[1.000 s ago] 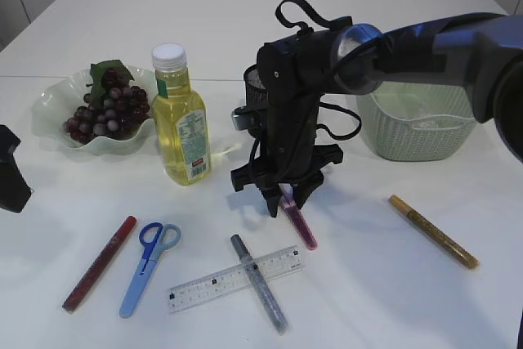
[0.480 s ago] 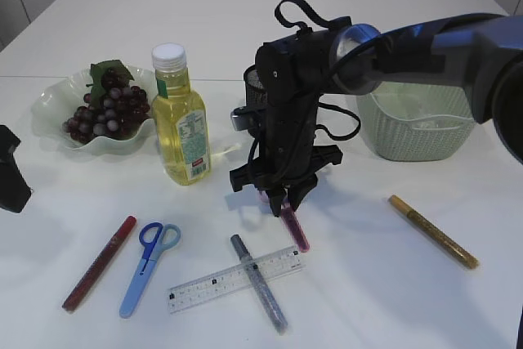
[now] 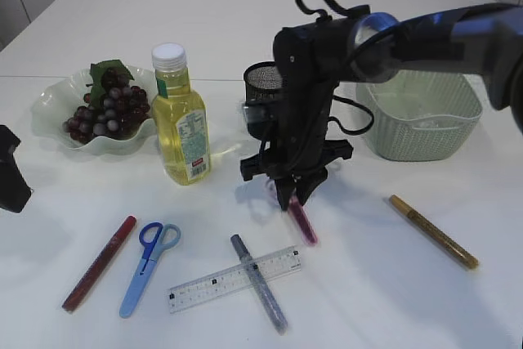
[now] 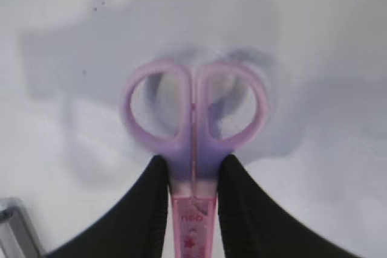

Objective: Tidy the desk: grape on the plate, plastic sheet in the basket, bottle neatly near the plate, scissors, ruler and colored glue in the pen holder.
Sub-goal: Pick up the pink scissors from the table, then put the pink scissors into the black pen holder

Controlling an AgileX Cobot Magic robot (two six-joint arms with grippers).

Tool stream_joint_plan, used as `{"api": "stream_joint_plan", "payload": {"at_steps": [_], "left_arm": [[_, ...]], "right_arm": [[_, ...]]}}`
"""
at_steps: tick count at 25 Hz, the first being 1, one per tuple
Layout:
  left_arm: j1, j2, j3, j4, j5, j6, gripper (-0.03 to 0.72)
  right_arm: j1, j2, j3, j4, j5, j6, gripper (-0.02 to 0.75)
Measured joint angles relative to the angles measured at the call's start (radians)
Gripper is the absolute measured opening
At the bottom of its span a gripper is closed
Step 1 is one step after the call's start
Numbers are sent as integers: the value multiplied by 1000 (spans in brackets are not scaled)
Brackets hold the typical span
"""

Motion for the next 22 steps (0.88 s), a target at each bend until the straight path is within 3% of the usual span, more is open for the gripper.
{"api": "stream_joint_plan", "payload": {"at_steps": [9, 17, 22], "left_arm": [[0, 0, 0, -2, 0, 0, 415], [0, 0, 0, -2, -1, 0, 415], [0, 0, 0, -2, 2, 0, 415]], "right_arm": [[-148, -101, -16, 242, 17, -167, 221], [-268, -124, -67, 696, 5, -514, 221], [-313, -124, -85, 907, -126, -700, 221]]}}
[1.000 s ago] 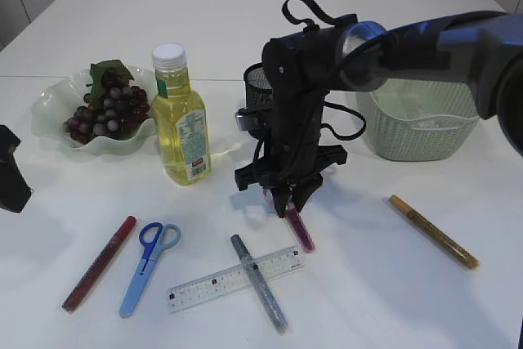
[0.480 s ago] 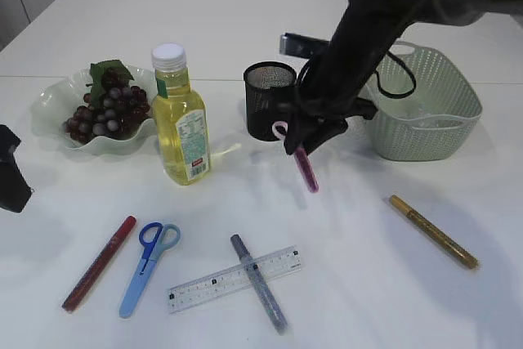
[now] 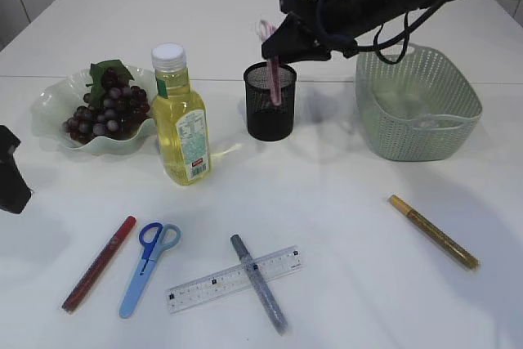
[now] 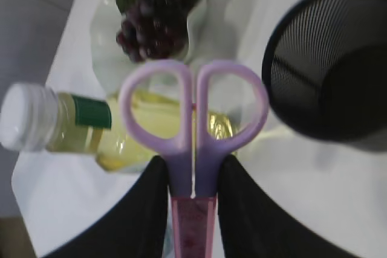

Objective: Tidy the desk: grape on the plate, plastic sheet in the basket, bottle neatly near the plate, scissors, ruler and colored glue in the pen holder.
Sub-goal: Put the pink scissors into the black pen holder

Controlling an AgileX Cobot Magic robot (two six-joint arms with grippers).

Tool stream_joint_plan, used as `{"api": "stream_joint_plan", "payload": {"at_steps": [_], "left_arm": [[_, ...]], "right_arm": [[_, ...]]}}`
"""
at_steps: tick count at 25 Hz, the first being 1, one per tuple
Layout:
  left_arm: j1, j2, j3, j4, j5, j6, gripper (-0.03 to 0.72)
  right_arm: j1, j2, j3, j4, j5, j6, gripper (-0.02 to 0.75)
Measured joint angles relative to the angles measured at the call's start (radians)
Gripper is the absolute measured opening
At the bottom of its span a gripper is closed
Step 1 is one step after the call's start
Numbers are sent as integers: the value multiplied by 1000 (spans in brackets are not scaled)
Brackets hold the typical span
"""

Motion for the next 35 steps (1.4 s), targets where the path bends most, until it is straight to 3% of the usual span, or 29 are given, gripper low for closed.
{"api": "stream_joint_plan", "payload": {"at_steps": [12, 20, 35], "left_arm": [[0, 0, 0, -1, 8, 0, 415], [0, 0, 0, -1, 13, 0, 415], [0, 0, 0, 39, 23, 0, 415]], "right_arm": [[-4, 0, -2, 228, -316, -540, 221], [-4, 39, -2, 541, -355, -929, 219], [-4, 161, -2, 571, -286, -1111, 219]]}}
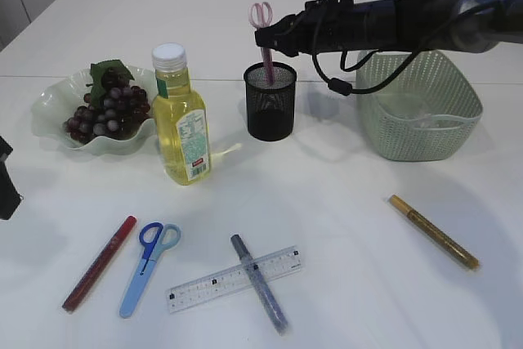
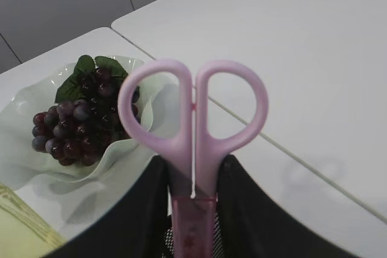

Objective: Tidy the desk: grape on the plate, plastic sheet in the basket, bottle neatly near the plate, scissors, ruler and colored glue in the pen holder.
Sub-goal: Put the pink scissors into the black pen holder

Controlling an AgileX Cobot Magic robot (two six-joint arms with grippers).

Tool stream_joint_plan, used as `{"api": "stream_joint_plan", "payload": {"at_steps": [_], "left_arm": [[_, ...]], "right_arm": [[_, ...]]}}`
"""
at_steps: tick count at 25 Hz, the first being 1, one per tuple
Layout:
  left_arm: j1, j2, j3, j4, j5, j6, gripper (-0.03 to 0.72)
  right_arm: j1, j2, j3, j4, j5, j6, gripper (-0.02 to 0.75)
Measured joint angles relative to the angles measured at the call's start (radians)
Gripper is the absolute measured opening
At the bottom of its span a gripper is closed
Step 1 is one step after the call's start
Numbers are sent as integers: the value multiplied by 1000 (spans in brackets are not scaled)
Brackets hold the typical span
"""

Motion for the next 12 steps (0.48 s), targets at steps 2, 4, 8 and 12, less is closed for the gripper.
{"api": "stream_joint_plan", "payload": {"at_steps": [2, 4, 8, 12], "left_arm": [[0, 0, 0, 1, 2, 0, 415], [0, 0, 0, 1, 2, 0, 415], [0, 0, 0, 1, 4, 0, 415], [0, 0, 0, 1, 4, 0, 415]], "right_arm": [[0, 14, 0, 0, 21, -2, 223], [0, 24, 0, -7, 32, -4, 244], [0, 25, 0, -17, 50, -6, 379], [0, 23, 0, -20, 59, -6, 430]]}}
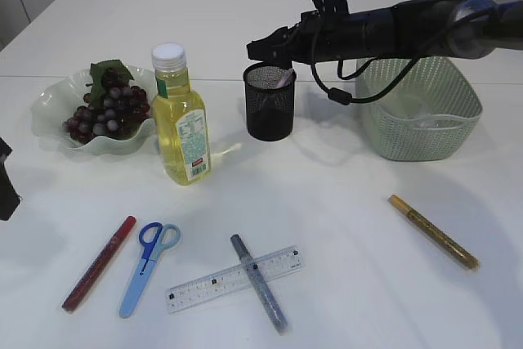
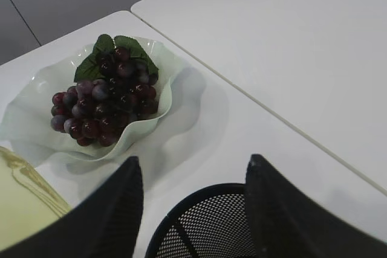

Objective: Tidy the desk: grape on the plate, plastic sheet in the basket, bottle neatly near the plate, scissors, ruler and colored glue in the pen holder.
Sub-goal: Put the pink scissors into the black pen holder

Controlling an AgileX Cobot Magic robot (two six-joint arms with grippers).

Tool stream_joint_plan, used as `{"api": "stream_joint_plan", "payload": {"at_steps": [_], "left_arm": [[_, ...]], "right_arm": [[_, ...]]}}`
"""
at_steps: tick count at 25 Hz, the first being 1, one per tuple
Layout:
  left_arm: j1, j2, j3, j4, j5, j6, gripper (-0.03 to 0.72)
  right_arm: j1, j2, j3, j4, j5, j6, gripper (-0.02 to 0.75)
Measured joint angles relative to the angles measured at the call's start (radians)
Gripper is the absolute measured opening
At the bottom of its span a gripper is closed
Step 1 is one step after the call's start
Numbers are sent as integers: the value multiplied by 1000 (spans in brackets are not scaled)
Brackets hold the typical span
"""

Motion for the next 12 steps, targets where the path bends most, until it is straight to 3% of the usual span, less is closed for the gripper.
{"api": "stream_joint_plan", "payload": {"at_steps": [5, 9, 12], "left_arm": [[0, 0, 0, 0, 9, 0, 415], [0, 0, 0, 0, 11, 0, 415], [0, 0, 0, 0, -12, 0, 415]], "right_arm": [[0, -63, 0, -78, -18, 155, 438], [0, -182, 0, -409, -14, 528, 438], [0, -280, 0, -681, 89, 815, 438]]}}
